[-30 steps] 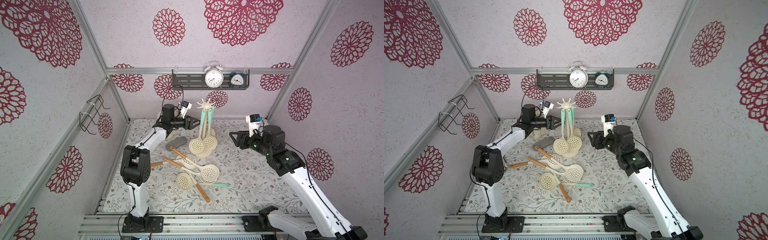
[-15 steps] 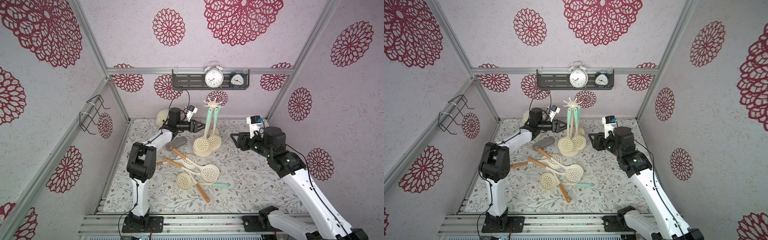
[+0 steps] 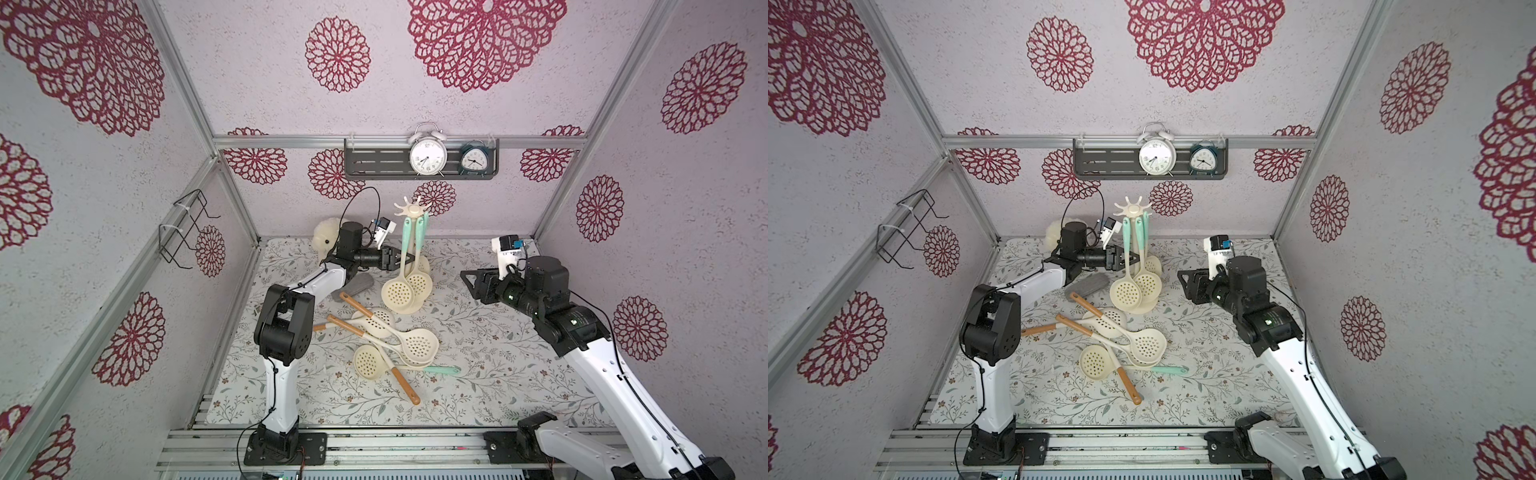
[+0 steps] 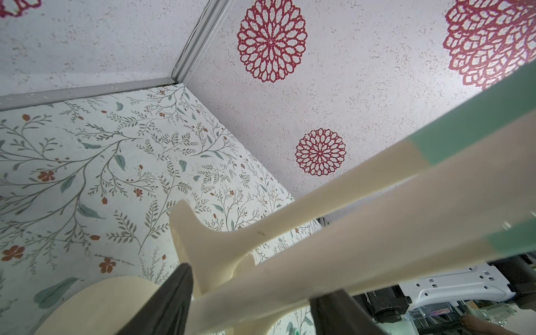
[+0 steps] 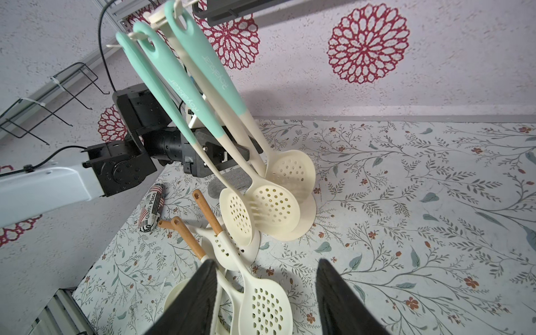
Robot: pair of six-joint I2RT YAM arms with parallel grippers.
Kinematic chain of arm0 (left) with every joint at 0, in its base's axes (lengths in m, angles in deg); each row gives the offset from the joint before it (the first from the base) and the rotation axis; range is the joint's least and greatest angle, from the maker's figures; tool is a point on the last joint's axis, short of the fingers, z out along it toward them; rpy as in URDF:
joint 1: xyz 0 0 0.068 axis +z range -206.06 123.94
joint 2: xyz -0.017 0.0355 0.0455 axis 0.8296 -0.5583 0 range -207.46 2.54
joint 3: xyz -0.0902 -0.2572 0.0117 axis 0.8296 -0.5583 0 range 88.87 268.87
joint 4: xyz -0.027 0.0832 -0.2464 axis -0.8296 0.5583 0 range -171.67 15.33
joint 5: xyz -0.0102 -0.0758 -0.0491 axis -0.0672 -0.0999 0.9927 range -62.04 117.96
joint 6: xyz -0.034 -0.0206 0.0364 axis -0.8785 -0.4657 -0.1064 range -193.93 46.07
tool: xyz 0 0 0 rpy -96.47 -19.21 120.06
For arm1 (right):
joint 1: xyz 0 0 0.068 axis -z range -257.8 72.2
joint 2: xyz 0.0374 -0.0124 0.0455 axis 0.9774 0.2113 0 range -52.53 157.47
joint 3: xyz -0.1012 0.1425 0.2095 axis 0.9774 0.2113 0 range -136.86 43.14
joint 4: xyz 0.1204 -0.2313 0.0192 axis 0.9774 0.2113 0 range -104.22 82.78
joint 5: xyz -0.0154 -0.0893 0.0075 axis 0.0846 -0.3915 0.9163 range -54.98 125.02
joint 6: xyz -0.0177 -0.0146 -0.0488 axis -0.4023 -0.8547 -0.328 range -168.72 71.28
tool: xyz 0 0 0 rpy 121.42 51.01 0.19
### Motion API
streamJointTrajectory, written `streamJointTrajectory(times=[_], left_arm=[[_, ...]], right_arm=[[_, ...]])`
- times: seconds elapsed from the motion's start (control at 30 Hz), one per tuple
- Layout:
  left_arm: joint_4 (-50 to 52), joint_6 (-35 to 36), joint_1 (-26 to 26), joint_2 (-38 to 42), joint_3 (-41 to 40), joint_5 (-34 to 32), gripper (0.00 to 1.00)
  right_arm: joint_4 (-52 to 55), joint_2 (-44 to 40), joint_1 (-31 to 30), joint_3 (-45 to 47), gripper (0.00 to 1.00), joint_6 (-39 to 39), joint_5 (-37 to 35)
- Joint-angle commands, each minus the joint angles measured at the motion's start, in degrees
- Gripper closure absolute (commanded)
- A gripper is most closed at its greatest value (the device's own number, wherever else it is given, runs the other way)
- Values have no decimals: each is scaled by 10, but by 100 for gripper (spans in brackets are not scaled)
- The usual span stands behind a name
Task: Hang the skimmer on the kitchen utensil rack
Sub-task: Adjust the rack at the center of the board.
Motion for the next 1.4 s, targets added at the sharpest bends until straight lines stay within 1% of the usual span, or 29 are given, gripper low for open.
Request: streamJointTrajectory(times=[0.0, 0.07, 0.2, 0.33, 0.47, 0.57, 0.63, 0.73, 0.87, 0.93, 1.0, 1.1, 1.2, 1.37], left_arm=[[-15, -5, -2, -16, 34, 2, 34], [-18, -12, -3, -27, 45, 7, 35], [-20, -16, -8, -34, 57, 11, 44], [-24, -16, -9, -30, 51, 6, 55], [-26, -10, -10, -7, 24, -19, 61], [-21, 2, -12, 16, 1, -58, 64], [-1, 22, -18, 33, -12, -96, 66], [25, 52, -29, 63, -32, -181, 72], [52, 76, -49, 113, -57, -319, 79], [57, 81, -66, 128, -68, -406, 81], [64, 86, -84, 140, -71, -489, 85], [67, 90, -109, 144, -68, -583, 89], [65, 89, -124, 140, -58, -639, 93], [63, 80, -135, 125, -38, -679, 98]], right_arm=[[-10, -14, 5, -2, 43, 3, 10], [-7, -15, 5, -1, 43, 2, 10], [-6, -17, 6, 3, 44, 3, 11], [-7, -18, 7, 8, 44, 3, 12], [-10, -20, 8, 12, 44, 3, 14], [-12, -20, 10, 17, 44, 3, 16], [-14, -21, 10, 21, 44, 4, 16], [-17, -24, 11, 25, 44, 5, 17], [-18, -28, 13, 32, 44, 6, 14], [-18, -31, 14, 33, 44, 6, 12], [-18, -33, 16, 37, 44, 7, 10], [-19, -39, 18, 44, 45, 10, 4], [-18, -43, 20, 49, 45, 10, 2], [-14, -49, 24, 55, 45, 8, 1]])
